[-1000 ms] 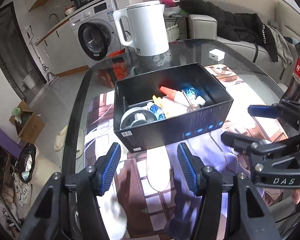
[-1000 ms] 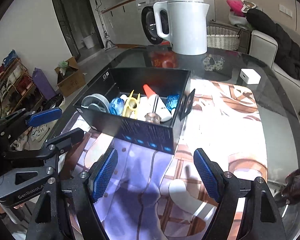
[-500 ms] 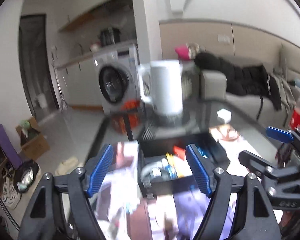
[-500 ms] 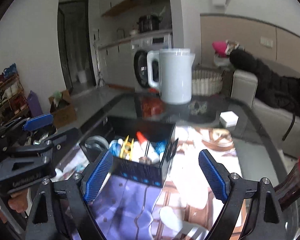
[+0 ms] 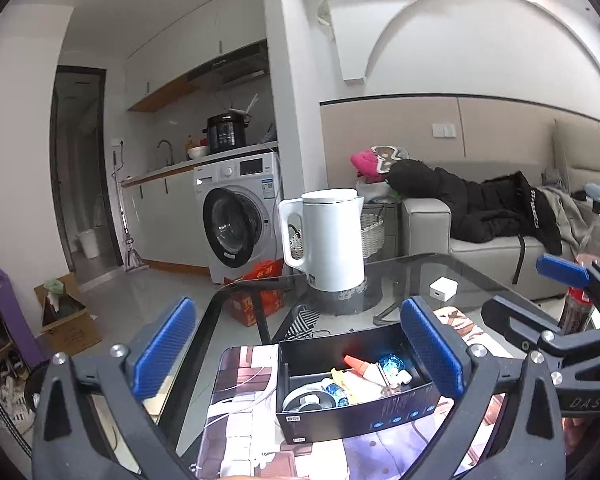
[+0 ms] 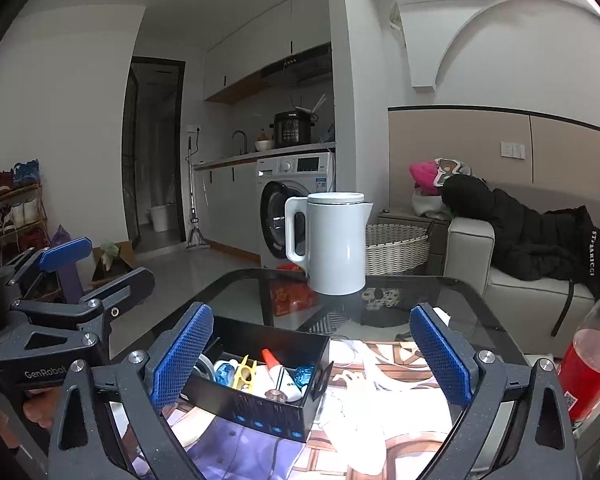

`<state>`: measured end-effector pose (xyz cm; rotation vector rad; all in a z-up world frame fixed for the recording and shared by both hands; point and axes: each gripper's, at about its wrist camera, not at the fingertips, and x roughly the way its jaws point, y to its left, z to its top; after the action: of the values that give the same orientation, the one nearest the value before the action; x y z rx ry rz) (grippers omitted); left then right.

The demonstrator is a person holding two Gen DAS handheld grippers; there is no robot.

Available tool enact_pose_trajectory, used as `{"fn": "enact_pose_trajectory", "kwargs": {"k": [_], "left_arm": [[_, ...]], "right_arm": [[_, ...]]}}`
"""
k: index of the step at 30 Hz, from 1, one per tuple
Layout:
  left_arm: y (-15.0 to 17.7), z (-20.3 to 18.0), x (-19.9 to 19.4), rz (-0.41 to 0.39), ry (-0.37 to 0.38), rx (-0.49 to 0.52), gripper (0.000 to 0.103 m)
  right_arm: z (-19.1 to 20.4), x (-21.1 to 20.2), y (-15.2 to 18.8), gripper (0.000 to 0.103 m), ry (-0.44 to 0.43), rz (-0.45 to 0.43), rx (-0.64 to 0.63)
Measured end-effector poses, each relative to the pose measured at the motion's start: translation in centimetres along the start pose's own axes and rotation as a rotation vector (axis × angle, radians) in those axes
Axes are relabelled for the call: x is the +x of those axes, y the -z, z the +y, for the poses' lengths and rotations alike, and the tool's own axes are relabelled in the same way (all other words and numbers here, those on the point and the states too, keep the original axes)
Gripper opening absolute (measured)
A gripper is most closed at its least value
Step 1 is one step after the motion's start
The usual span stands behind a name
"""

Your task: Organize rigid objects

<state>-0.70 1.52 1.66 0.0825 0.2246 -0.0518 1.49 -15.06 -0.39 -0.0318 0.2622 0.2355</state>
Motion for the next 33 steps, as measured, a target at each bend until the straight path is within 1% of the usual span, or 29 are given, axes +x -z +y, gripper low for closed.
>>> {"fn": "enact_pose_trajectory", "kwargs": {"k": [6,10,12,15,17,26,31,33], "left_arm": [[-0.3,-0.3,-0.4,-0.035,-0.034,-0.016,0.103],[-0.3,-0.2,-0.6,-0.044,-0.033,-0.020,0.103],[-0.3,-0.2,-1.0,-0.063,-0.038,-0.018,0.103],[-0.4,-0.2,-1.6,-0.097,-0.015,-0.019,0.103],[-0.5,-0.3,-1.8,-0.107,-0.020,-0.015,0.103],[-0.7,-0.3,-1.7,-0.115,-0.032,-0.020,0.103],[-0.7,-0.8,-1.6,-0.119,-0.070,-0.001,0.103],[-0.6,-0.7,-1.4,-0.109,-0.067,-0.007,0.103]], "right_arm": [[-0.4,0.0,0.1,0.101,0.011,-0.001,0.018],[-0.6,0.0,0.1,0.101,0.012,-0.002,0.020],[-0.6,-0.1,0.1,0.101,0.015,-0.005,0.019],[-0.7,-0.2,0.1,0.101,0.017,-0.011,0.018],[-0.6,-0.2,0.2,0.101,0.018,-0.012,0.017],[-0.6,-0.5,0.0,0.101,0.016,-0.017,0.012],[-0.6,-0.5,0.0,0.101,0.016,-0.019,0.009],[-0.6,-0.5,0.0,0.101,0.014,-0.019,0.008]]}}
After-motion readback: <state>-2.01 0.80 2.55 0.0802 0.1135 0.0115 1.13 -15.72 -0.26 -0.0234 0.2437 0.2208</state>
